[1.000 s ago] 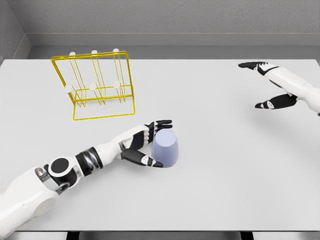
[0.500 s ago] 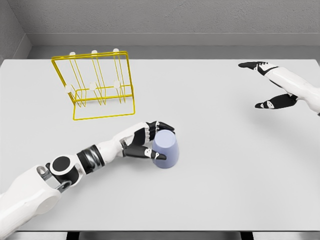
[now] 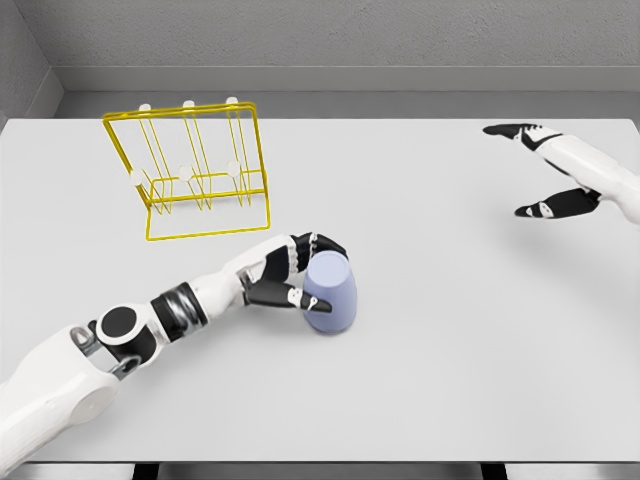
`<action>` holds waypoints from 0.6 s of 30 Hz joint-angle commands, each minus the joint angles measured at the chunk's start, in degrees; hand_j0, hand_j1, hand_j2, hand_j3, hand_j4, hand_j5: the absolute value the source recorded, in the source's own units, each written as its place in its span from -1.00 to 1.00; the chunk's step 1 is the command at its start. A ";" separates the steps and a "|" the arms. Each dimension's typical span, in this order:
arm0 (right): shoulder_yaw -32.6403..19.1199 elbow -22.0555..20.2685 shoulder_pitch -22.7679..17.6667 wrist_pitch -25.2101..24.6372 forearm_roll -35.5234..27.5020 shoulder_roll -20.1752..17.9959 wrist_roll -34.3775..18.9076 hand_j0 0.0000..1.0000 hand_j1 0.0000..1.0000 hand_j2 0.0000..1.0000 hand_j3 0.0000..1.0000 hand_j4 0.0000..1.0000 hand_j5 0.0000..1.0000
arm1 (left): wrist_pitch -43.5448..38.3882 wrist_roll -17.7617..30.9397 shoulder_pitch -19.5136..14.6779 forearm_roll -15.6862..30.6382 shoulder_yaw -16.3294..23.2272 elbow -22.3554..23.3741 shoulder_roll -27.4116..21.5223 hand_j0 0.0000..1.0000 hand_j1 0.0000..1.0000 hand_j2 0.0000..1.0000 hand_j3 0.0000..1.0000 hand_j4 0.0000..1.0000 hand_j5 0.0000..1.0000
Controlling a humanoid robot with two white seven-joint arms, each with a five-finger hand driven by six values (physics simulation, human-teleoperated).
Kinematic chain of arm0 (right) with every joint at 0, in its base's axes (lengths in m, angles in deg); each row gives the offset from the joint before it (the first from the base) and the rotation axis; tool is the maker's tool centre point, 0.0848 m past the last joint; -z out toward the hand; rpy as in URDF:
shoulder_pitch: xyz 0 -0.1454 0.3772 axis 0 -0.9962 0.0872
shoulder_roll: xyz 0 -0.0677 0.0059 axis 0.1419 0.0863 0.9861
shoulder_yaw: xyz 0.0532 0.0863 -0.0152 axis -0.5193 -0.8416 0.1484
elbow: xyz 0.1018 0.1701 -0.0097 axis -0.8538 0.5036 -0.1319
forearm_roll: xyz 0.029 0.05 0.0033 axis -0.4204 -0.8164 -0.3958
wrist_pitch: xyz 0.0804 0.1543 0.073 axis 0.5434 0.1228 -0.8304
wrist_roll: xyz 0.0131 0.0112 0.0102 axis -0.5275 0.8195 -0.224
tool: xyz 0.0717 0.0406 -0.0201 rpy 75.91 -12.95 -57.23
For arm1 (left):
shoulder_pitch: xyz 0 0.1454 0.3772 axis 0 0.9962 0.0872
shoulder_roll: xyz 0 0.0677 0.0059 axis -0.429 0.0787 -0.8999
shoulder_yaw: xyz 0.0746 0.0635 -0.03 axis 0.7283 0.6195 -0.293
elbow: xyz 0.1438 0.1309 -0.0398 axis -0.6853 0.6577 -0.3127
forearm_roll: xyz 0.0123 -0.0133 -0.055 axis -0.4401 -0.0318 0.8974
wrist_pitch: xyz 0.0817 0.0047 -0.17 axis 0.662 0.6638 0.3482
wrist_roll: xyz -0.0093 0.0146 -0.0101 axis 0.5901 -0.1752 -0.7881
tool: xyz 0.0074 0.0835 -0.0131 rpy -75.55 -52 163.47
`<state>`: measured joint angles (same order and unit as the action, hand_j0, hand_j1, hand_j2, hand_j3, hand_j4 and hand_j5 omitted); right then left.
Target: Place the cup on the cup holder with both arms
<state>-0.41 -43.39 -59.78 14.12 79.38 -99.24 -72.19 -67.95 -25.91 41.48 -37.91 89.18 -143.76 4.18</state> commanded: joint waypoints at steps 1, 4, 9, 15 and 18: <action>-0.41 -0.06 0.00 -0.13 -0.42 0.02 0.09 1.00 1.00 1.00 1.00 1.00 1.00 | 0.00 0.01 -0.09 0.32 -1.21 -1.25 -0.34 0.16 0.16 0.16 0.16 0.16 0.16; -0.41 -0.14 0.00 -0.13 -0.42 -0.07 0.00 1.00 1.00 1.00 1.00 1.00 1.00 | 0.09 0.01 -0.09 0.32 -1.65 -1.96 -0.78 0.16 0.16 0.16 0.16 0.16 0.16; -0.41 -0.14 0.00 -0.13 -0.42 0.02 0.01 1.00 1.00 1.00 1.00 1.00 1.00 | 0.09 0.01 -0.09 0.41 -2.88 -2.48 -1.57 0.16 0.16 0.16 0.16 0.16 0.16; -0.41 -0.23 0.00 -0.13 -0.42 0.02 0.00 1.00 1.00 1.00 1.00 1.00 1.00 | 0.09 0.01 -0.09 1.20 -4.55 -4.07 -3.50 0.16 0.16 0.16 0.16 0.16 0.16; -0.41 -0.32 0.00 -0.13 -0.42 0.02 0.09 1.00 1.00 1.00 1.00 1.00 1.00 | 0.09 0.01 -0.09 1.99 -5.25 -4.42 -4.29 0.16 0.16 0.16 0.16 0.16 0.16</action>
<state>-0.81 -43.60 -59.78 14.12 79.41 -99.20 -72.20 -67.86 -25.90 41.30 -36.67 84.46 -147.78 0.41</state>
